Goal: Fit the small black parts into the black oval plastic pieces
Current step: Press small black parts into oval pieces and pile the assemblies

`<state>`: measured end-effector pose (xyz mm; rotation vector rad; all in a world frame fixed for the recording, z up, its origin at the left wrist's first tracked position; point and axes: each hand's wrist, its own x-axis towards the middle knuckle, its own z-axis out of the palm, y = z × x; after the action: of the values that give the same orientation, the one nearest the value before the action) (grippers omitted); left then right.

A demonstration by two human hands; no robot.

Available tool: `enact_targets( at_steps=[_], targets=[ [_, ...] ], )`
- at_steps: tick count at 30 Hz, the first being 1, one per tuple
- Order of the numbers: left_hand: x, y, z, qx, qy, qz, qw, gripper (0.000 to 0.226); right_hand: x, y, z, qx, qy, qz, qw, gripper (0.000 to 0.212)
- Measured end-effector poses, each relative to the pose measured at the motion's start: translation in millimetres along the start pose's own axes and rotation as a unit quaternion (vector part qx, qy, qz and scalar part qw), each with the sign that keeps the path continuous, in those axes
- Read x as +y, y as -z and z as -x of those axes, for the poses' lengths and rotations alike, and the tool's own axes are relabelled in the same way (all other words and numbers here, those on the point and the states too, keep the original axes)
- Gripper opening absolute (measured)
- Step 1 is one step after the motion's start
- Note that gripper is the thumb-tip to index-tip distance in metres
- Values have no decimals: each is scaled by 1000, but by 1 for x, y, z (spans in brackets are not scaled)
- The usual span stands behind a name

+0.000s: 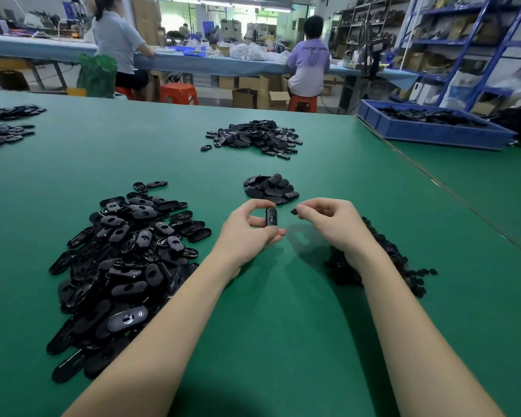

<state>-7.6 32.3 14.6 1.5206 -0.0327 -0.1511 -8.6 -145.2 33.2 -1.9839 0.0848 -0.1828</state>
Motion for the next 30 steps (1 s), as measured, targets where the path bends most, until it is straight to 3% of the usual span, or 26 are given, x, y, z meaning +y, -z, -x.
enact_targets(
  at_steps=[3, 8, 12, 22, 30],
  targets=[
    [1, 0, 0, 5, -25, 11, 1000, 36, -5, -10, 3, -37, -13, -50, 998, 9],
    [4, 1, 0, 32, -48, -38, 998, 23, -7, -21, 2, -34, -41, -72, 996, 9],
    [7, -1, -1, 26, -22, 34, 999, 14, -5, -23, 0, -20, -25, -65, 997, 12],
    [6, -8, -1, 6, 14, 151, 988, 23, -4, -22, -1, 52, 48, 60, 996, 9],
    [3, -10, 0, 16, 8, 141, 990, 25, -3, -26, 1, 86, 77, 77, 990, 9]
  ],
)
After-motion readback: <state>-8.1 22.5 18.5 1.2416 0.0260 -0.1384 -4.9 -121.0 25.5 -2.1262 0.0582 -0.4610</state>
